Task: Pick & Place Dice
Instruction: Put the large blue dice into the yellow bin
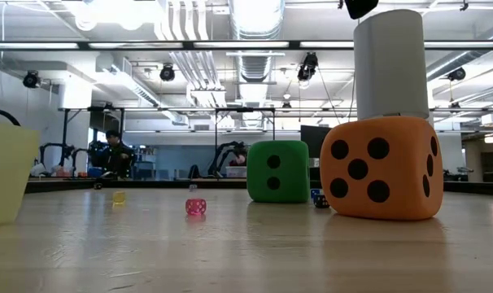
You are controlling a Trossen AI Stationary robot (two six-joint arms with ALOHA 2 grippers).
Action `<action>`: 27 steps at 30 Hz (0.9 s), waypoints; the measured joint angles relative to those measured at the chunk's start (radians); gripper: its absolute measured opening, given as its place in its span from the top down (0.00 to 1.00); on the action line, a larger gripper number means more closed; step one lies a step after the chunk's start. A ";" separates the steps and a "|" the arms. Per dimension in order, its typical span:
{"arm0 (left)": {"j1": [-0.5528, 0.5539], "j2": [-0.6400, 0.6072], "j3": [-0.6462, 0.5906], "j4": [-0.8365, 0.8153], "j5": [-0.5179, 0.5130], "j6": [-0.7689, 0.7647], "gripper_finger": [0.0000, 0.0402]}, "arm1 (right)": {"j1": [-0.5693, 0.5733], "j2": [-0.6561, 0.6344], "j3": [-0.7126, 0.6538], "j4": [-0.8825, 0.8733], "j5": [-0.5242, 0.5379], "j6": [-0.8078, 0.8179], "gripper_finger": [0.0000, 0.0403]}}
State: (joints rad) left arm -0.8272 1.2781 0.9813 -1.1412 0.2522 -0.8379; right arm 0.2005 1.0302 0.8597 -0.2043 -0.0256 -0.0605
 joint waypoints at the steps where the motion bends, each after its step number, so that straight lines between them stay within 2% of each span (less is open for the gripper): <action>1: 0.000 0.000 0.000 0.004 0.006 0.000 0.01 | 0.000 0.000 0.000 0.000 0.000 -0.002 0.98; 27: 0.000 0.000 -0.001 0.014 0.010 -0.008 0.01 | 0.000 0.000 0.000 0.000 0.000 0.000 0.98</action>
State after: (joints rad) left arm -0.8276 1.2778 0.9806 -1.1275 0.2623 -0.8455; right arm 0.2002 1.0302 0.8597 -0.2043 -0.0256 -0.0608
